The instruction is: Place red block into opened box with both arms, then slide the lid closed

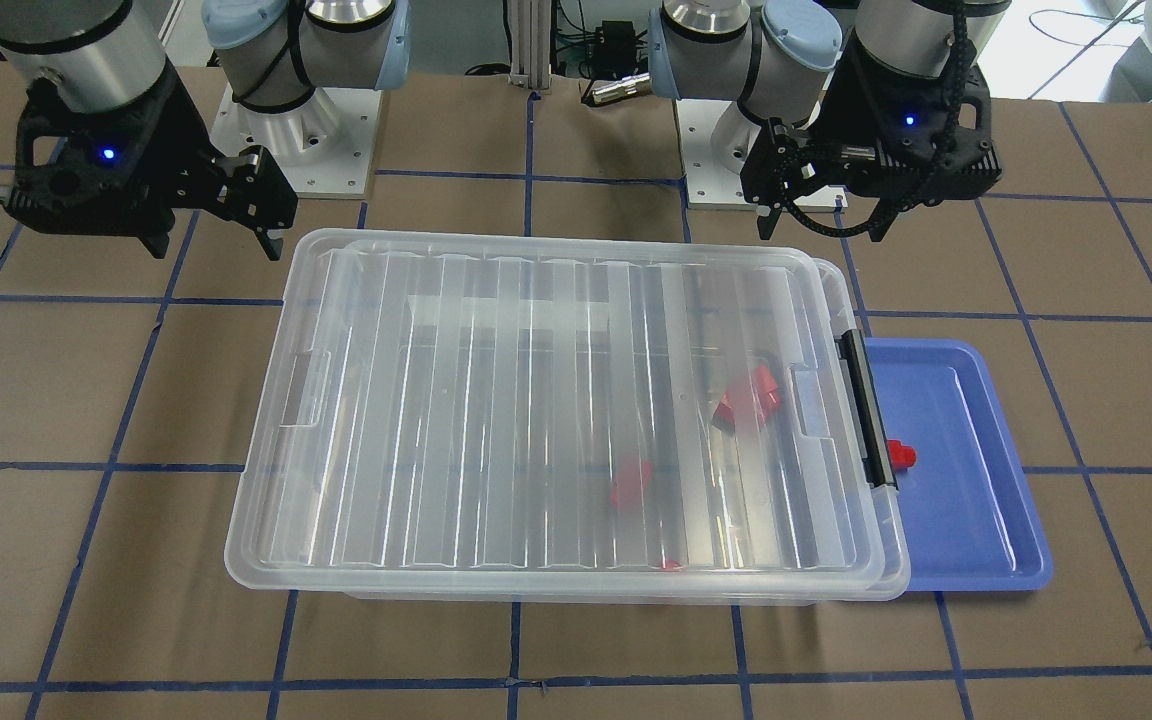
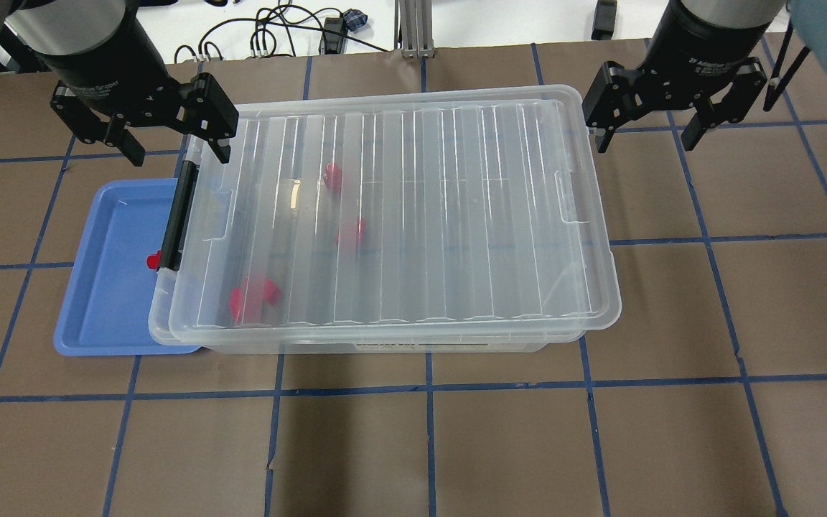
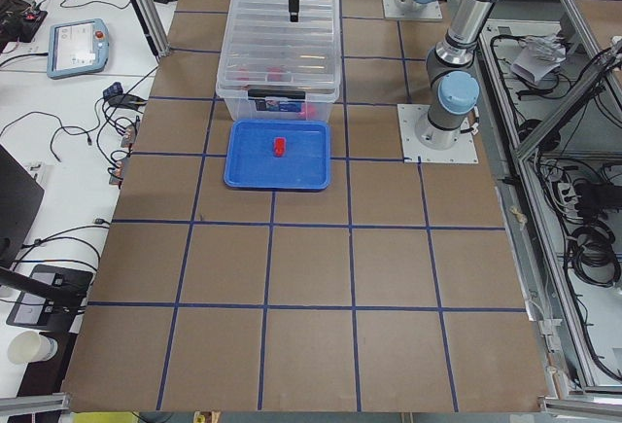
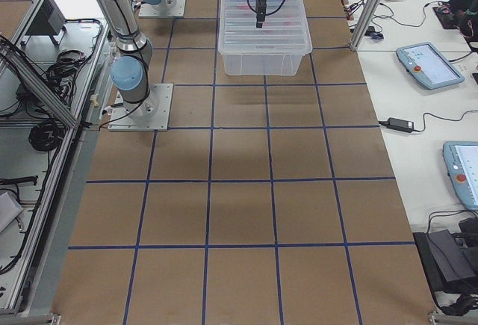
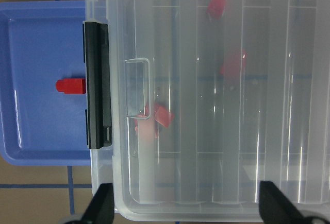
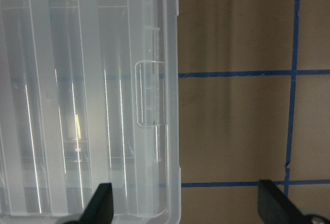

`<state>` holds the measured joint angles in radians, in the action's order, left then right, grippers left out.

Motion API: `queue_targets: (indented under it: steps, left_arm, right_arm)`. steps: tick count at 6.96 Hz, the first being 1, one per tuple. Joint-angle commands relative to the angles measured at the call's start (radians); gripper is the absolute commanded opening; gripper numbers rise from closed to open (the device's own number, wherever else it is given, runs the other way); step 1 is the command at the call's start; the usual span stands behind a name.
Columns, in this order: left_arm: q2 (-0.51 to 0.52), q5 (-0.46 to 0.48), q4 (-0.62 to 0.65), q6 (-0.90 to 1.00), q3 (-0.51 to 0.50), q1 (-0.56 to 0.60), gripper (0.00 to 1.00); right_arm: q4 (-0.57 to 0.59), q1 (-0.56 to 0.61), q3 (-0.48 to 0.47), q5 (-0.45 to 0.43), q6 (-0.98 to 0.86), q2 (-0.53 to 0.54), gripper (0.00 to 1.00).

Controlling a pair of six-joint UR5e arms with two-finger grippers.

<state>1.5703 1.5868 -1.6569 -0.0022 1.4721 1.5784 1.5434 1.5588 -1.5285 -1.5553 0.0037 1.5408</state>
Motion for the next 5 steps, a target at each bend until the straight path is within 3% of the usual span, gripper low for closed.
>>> queue_targets:
  steps: [1,3,5]
  left_arm:
    - [0.005,0.002,0.002,0.004,0.007,0.0,1.0]
    - [0.034,-0.001,0.014,0.019,0.017,-0.005,1.0]
    - [0.054,0.002,0.015,0.04,0.028,-0.018,1.0]
  right_arm:
    - [0.241,0.001,-0.173,-0.009,-0.01,-0.011,1.0]
    - [0.511,-0.006,-0.3,-0.009,-0.037,-0.045,1.0]
    - [0.55,-0.013,-0.282,-0.008,-0.036,-0.102,1.0]
